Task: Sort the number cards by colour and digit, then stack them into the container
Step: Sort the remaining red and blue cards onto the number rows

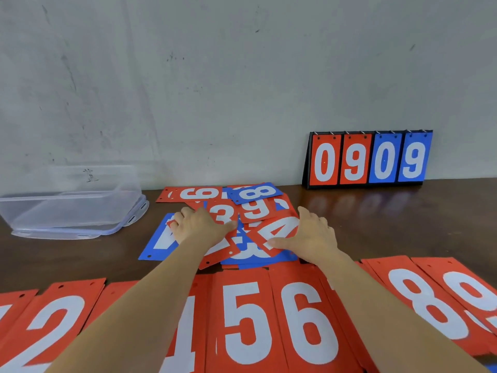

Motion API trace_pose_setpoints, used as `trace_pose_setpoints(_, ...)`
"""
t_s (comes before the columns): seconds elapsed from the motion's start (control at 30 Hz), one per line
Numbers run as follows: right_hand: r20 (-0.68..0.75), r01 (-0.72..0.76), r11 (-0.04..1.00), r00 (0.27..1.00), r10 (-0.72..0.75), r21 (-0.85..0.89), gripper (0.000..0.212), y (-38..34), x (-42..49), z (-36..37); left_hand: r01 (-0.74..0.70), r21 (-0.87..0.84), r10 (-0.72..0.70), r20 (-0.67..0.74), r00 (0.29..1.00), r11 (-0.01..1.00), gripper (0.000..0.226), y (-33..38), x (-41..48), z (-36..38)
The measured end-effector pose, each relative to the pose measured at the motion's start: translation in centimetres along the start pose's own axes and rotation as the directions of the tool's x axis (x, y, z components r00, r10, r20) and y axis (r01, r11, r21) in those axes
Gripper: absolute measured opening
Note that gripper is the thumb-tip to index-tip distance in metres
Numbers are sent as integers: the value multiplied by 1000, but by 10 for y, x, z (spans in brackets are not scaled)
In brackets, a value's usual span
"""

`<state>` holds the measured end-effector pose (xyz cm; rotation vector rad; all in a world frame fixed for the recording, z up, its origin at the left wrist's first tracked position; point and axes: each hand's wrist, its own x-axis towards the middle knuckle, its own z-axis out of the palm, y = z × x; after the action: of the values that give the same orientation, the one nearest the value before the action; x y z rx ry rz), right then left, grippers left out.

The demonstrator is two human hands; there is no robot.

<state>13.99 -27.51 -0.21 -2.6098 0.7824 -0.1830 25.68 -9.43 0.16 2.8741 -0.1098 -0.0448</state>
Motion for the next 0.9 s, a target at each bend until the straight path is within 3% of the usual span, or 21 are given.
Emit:
trace_pose_setpoints(0.2,-52,1,999,999,2,48,104,-4,-1,-1,43,-111,-43,9,999,993,91,-6,4,-4)
trace_pose_setpoints(0.4,-144,-105,909,974,176,404,91,2,5,-8,18,-242,-41,-89,995,970,61,-21,0,-13)
trace_pose_setpoints(0.5,-155,-147,838,952,264,526,82,9,2,-16,-17,-404,-28,-106,994,915,49,-29,-4,-18)
trace_pose_setpoints(0.57,-157,-147,807,946,284,572,65,13,-1,-22,-33,-505,-26,-109,994,863,47,-33,-8,-22)
trace_pose_setpoints(0.67,-161,-115,786,951,264,607,17,17,-6,-33,-43,-611,-30,-110,993,790,38,-37,-17,-31)
trace_pose_setpoints(0.8,-135,-67,719,966,220,692,16,18,-13,-50,-82,-686,9,-109,994,723,9,-43,-33,-42)
trace_pose_setpoints(0.9,-169,19,656,972,166,755,10,16,-24,-66,-97,-725,12,-122,992,682,6,-43,-49,-51)
